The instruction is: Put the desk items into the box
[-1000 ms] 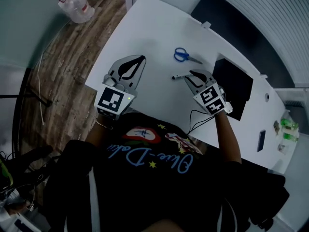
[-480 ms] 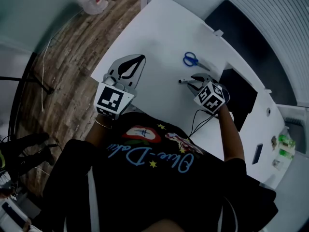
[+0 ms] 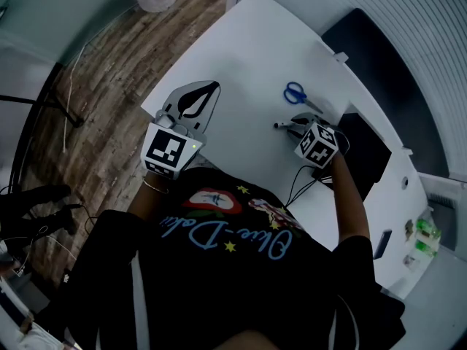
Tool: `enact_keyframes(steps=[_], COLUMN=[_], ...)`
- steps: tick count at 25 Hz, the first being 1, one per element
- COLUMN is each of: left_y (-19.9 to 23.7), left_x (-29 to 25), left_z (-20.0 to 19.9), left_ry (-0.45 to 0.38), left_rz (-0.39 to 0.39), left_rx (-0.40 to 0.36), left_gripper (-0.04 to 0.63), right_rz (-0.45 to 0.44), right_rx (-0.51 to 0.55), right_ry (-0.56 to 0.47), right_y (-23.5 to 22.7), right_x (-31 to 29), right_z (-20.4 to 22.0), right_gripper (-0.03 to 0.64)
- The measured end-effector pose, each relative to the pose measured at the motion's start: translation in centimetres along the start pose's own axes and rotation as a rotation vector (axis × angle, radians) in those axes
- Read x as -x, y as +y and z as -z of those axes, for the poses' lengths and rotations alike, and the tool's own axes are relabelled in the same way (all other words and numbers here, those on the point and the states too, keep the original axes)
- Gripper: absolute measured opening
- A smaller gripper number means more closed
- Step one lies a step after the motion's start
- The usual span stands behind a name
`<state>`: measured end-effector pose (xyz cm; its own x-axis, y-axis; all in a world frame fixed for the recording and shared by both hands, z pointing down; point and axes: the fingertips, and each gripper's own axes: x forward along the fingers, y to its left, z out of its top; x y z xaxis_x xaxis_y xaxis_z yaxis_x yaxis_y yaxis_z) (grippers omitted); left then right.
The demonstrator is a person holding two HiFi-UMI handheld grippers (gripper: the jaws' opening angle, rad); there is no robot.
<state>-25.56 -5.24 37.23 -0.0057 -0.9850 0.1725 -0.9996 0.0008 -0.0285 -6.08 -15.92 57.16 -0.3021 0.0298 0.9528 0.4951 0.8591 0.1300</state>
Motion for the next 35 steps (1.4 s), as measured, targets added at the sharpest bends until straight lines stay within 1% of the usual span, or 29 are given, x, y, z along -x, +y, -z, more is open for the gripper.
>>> enact_keyframes(steps=[8, 13, 18, 21, 23, 26, 29, 32, 35], left_y=[0.5, 0.3, -0.6, -0.7, -0.7, -0.7, -1.1, -1.3, -1.6], left_x=[0.7, 0.8, 0.6, 0.6, 0.5, 0.4, 0.3, 0.0, -0.1], left_z=[0.2, 0.1, 0.0, -0.1, -0.3, -0.3, -0.2, -0.6, -0.9], left_ry=[0.012, 0.006, 0.006, 0.005, -0.001, -0.003, 0.004, -0.009, -0.019], left_rz=[-0.046, -0.041, -0.012, -0.004, -0.001, 0.008, 0.030, 0.053, 0.074], left_rx=[0.013, 0.015, 0.003, -0.002, -0.009, -0.016, -0.012, -0.026, -0.028], left_gripper=[0.008, 0.009, 0.008, 0.008, 0.008, 0.008, 0.009, 0.008, 0.008], right_rz=[-0.061, -0.088, -0.067, -0.037, -0.008, 0.030, 0.069, 0.116, 0.164], right_rx=[0.023, 0.030, 0.020, 0.003, -0.024, -0.106, -0.174, -0.229, -0.303], right_ry=[-0.007, -0.010, -0.012, -0.018, -0.031, -0.075, -0.123, -0.162, -0.223], right_y=[0.4, 0.8, 0.9, 0.8, 0.3, -0.4, -0.7, -1.2, -1.6], right_x=[-0.7, -0.8, -0.8, -0.6, -0.3, 0.3, 1.3, 2.4, 3.5], right_z=[0.2, 0.1, 0.1, 0.2, 0.1, -0.3, -0.7, -0.9, -1.4], right_gripper=[0.123, 0.086, 0.075, 0.075, 0.074, 0.074, 0.074, 0.074, 0.074])
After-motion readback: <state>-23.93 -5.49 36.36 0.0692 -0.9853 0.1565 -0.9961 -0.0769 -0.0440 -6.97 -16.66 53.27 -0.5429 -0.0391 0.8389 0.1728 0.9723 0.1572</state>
